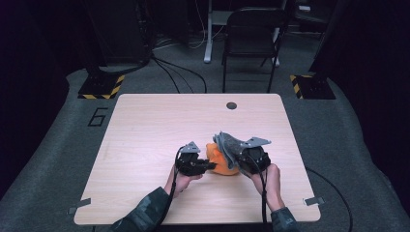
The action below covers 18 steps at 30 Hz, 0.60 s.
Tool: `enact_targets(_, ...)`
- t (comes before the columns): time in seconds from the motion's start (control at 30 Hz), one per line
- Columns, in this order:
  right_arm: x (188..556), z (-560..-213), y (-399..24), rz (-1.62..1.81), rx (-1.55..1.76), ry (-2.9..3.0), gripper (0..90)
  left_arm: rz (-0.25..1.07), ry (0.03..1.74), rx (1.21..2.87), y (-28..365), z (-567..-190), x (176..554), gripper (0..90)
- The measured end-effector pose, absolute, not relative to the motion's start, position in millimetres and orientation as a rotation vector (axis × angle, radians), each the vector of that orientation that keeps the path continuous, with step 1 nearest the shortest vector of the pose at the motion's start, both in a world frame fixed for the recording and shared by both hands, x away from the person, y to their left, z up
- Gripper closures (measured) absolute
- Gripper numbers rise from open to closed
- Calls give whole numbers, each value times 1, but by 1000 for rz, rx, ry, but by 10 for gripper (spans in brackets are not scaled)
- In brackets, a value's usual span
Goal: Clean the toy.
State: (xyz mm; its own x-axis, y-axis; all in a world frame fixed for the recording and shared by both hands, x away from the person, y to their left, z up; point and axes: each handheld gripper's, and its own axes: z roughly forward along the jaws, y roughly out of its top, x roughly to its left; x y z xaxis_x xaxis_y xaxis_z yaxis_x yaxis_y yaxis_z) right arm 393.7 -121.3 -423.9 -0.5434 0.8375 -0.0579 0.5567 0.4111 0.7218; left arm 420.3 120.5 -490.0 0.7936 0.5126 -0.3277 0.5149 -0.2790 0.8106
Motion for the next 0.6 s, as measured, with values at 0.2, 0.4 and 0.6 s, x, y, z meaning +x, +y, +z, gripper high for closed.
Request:
enact_targets(0.2, 405, -439, -143, 854, 1302, 2239, 754, -2, 773, 1930, 119, -490, 419, 795)
enact_targets(0.4, 418, -463, -160, 745, 1401, 2241, 756, -11, 774, 1926, 121, -491, 420, 796)
enact_targets(0.6, 429, -489, -170, 613, 1449, 2263, 760, -14, 786, 1913, 122, -491, 421, 794)
